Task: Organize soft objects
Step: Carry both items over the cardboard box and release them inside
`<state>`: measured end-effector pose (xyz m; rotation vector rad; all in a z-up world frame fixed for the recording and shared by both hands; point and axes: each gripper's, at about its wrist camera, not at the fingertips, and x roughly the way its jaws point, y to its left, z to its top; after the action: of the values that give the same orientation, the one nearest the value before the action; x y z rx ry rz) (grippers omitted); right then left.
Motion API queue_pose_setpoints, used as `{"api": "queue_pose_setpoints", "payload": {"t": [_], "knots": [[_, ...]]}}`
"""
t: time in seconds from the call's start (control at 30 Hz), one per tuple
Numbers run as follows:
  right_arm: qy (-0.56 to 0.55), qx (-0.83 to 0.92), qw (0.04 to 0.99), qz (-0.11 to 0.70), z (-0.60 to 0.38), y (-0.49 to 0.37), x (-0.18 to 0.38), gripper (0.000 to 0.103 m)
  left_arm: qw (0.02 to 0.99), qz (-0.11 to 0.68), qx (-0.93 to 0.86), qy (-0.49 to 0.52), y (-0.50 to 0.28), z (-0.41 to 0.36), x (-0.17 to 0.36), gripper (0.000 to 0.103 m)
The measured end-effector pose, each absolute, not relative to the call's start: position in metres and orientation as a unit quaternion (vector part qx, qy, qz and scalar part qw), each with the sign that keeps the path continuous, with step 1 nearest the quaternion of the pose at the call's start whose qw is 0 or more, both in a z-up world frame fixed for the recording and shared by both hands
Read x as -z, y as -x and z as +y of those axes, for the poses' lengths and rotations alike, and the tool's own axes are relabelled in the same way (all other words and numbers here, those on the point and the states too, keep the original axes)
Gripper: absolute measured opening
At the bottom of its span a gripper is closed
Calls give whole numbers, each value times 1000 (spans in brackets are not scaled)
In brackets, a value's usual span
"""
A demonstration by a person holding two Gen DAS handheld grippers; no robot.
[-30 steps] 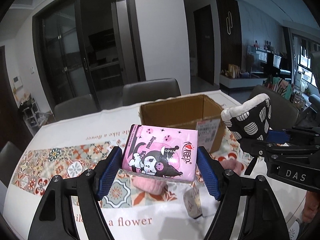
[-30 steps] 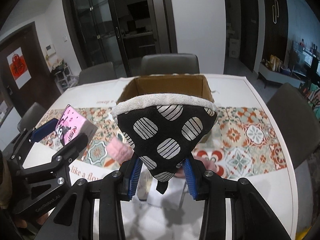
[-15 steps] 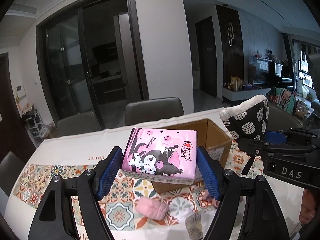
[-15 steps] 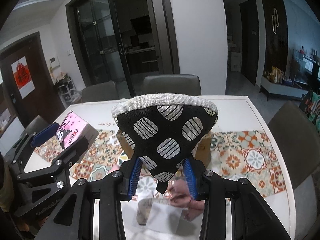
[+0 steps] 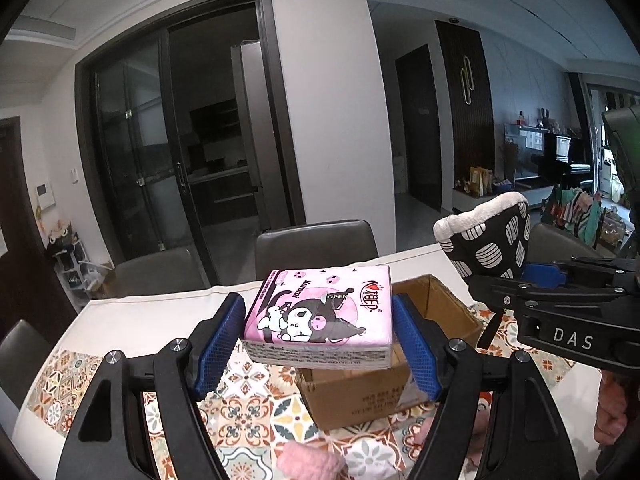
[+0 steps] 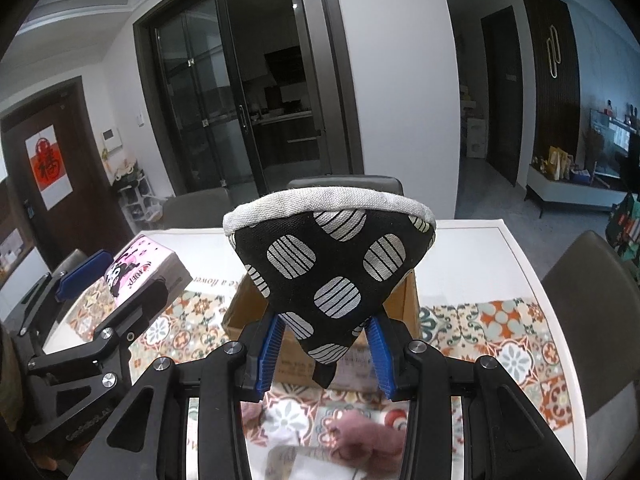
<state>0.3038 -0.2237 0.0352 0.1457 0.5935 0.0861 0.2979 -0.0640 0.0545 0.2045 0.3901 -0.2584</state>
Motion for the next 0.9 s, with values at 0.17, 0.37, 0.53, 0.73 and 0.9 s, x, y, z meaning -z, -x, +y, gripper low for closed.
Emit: {"api": "queue_pose_setpoints", "payload": {"t": [0.17,0.37,0.53,0.73,0.9], "knots": [[-72,-46,951,296,-230,-325,-33,41,967,196,123,-105,-318,-71,-51,75],[-68,-48,950,300,-234,-352,-28,41,965,212,119,-102,-344,-78,-42,75],[-60,-50,945,316,-236,-376,-17,41,959,231,123,-110,-366,-86,-29,74],[-64,-50,934,348,-242,-401,6,41,951,256,135,-108,-388,-93,-11,58],[-67,-47,923,375,-247,-417,27,41,939,295,147,-102,-411,-99,9,58]]}}
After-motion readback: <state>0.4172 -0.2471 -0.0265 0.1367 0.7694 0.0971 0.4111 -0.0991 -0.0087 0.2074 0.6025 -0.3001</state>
